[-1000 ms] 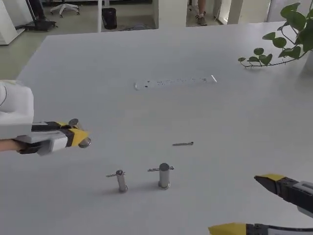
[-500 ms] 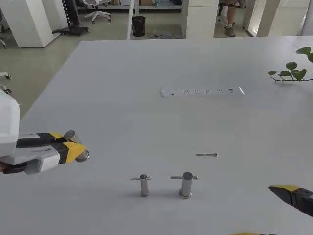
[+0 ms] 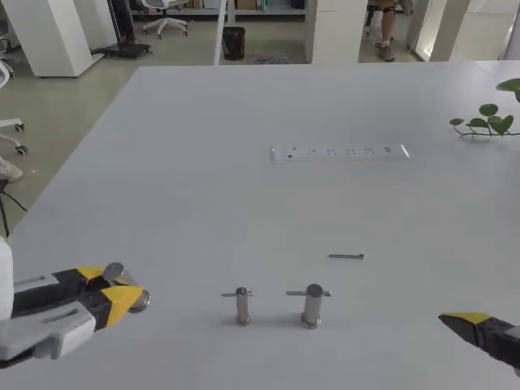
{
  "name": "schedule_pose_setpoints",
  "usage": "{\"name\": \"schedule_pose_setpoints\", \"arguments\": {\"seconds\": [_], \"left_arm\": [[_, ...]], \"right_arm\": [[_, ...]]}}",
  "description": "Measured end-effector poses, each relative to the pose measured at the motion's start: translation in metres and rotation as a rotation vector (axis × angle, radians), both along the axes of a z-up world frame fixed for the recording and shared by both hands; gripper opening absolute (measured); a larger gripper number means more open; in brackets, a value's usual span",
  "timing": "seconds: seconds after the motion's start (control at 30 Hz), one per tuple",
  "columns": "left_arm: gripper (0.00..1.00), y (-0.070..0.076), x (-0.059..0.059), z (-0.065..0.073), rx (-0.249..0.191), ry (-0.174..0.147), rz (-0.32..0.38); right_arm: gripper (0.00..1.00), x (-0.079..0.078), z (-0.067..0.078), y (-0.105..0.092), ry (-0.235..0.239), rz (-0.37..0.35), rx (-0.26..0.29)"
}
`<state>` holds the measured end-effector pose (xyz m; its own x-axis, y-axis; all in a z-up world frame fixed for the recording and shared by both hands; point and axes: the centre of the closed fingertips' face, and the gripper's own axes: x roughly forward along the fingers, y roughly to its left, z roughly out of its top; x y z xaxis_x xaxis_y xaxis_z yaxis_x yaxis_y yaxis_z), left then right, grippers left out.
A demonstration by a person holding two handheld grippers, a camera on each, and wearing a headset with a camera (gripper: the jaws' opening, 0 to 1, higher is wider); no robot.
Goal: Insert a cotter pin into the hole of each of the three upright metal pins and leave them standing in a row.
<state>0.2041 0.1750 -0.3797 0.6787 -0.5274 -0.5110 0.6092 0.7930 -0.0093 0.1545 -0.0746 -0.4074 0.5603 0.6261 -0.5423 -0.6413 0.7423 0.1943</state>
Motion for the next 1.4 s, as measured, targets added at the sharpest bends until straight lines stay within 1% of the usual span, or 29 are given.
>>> {"name": "schedule_pose_setpoints", "arguments": {"seconds": [0.07, 0.1, 0.17, 0.23, 0.27, 0.33, 0.4, 0.43, 0.5, 0.57, 0.67, 0.9, 1.07, 1.17, 1.27, 1.33, 1.4], "left_arm": [[0.08, -0.005, -0.004, -0.002, -0.004, 0.008, -0.012], [0.09, -0.009, -0.007, -0.006, 0.008, 0.007, -0.032], [0.09, -0.016, -0.012, -0.011, 0.026, 0.015, -0.051], [0.09, -0.021, -0.014, -0.016, 0.034, 0.011, -0.059], [0.08, -0.023, -0.015, -0.018, 0.041, 0.001, -0.060], [0.08, -0.029, -0.018, -0.022, 0.024, 0.003, -0.061], [0.08, -0.033, -0.020, -0.023, 0.015, 0.003, -0.067], [0.09, -0.037, -0.022, -0.025, 0.005, 0.010, -0.074], [0.09, -0.044, -0.027, -0.028, 0.004, 0.017, -0.093], [0.09, -0.049, -0.030, -0.031, 0.003, 0.021, -0.107], [0.09, -0.056, -0.033, -0.034, 0.001, 0.025, -0.121], [0.09, -0.075, -0.035, -0.045, -0.017, 0.047, -0.140], [0.09, -0.090, -0.034, -0.052, -0.019, 0.054, -0.175], [0.09, -0.098, -0.033, -0.054, -0.003, 0.051, -0.200], [0.09, -0.110, -0.030, -0.061, 0.023, 0.050, -0.237], [0.09, -0.117, -0.029, -0.064, 0.045, 0.044, -0.267], [0.09, -0.124, -0.029, -0.067, 0.044, 0.052, -0.278]], "right_arm": [[0.89, 0.000, -0.001, 0.000, 0.004, -0.003, -0.001], [0.89, -0.001, -0.002, 0.000, 0.007, 0.000, -0.005], [0.89, -0.001, -0.003, 0.000, 0.008, 0.000, -0.010], [0.89, -0.001, -0.002, 0.000, 0.008, -0.003, -0.008], [0.89, -0.001, -0.002, 0.000, 0.007, -0.005, -0.007], [0.89, -0.002, -0.005, 0.000, 0.009, -0.009, -0.007], [0.89, -0.003, -0.010, 0.001, 0.021, -0.011, -0.009], [0.89, -0.005, -0.013, 0.001, 0.026, -0.008, -0.015], [0.89, -0.007, -0.015, 0.001, 0.025, -0.009, -0.014], [0.89, -0.007, -0.015, 0.002, 0.025, -0.012, -0.002], [0.89, -0.010, -0.016, 0.005, 0.024, -0.007, 0.000], [0.91, -0.015, -0.023, 0.011, 0.044, 0.028, -0.029], [0.91, -0.017, -0.023, 0.012, 0.044, 0.029, -0.029], [0.91, -0.017, -0.022, 0.010, 0.040, 0.021, -0.029], [0.91, -0.016, -0.022, 0.007, 0.039, 0.013, -0.031], [0.91, -0.017, -0.022, 0.006, 0.038, 0.009, -0.034], [0.91, -0.017, -0.023, 0.005, 0.040, 0.006, -0.033]]}}
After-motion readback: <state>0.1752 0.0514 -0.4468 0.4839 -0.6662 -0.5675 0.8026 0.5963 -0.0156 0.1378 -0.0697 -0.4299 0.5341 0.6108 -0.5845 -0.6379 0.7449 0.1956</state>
